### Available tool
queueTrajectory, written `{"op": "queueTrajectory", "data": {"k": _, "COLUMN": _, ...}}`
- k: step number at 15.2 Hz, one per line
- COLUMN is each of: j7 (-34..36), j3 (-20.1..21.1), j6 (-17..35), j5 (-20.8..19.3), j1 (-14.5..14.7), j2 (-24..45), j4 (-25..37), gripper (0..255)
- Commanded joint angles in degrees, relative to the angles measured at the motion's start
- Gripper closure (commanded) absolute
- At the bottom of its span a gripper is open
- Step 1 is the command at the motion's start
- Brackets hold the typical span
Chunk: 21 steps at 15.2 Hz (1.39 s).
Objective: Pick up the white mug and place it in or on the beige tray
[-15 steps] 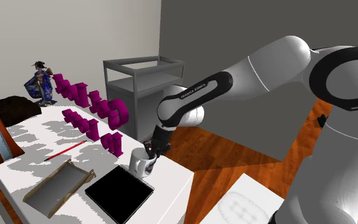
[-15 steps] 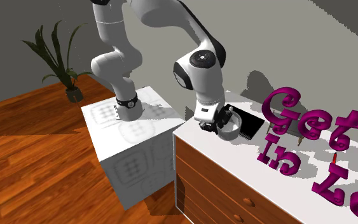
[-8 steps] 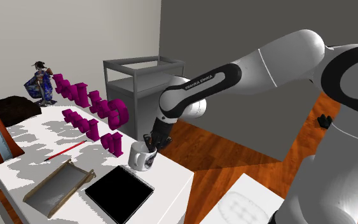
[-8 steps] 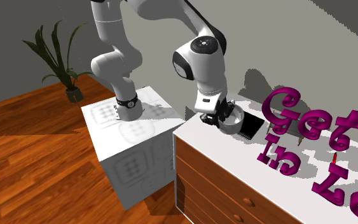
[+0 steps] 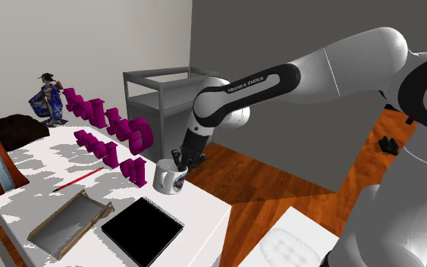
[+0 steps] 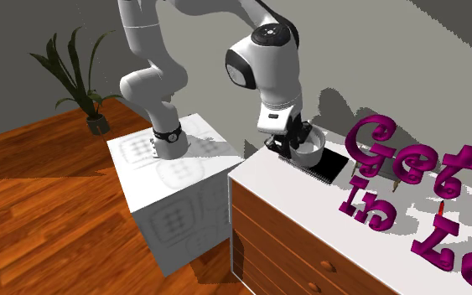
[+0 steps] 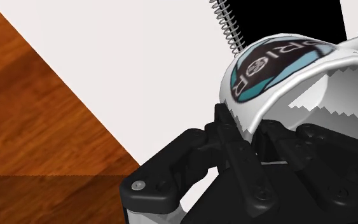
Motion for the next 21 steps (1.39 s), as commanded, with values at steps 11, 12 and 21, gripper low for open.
{"op": "queueTrajectory", "data": {"k": 11, "j7": 7.3, "j3": 2.19, "j6": -4.25, "j5": -2.66, "j1": 1.93, "j2": 3.28, "j4": 9.35, "gripper": 255}}
{"op": "queueTrajectory", "data": {"k": 12, "j7": 8.63, "j3": 2.71, "j6": -4.13, "j5": -3.15, "j1": 2.48, "j2": 4.76, "j4": 11.09, "gripper": 255}}
{"op": "queueTrajectory", "data": {"k": 21, "j7": 20.52, "j3": 5.45, "j6": -5.61, "j5": -9.17, "j1": 8.58, "j2": 19.79, "j4": 30.45, "gripper": 255}}
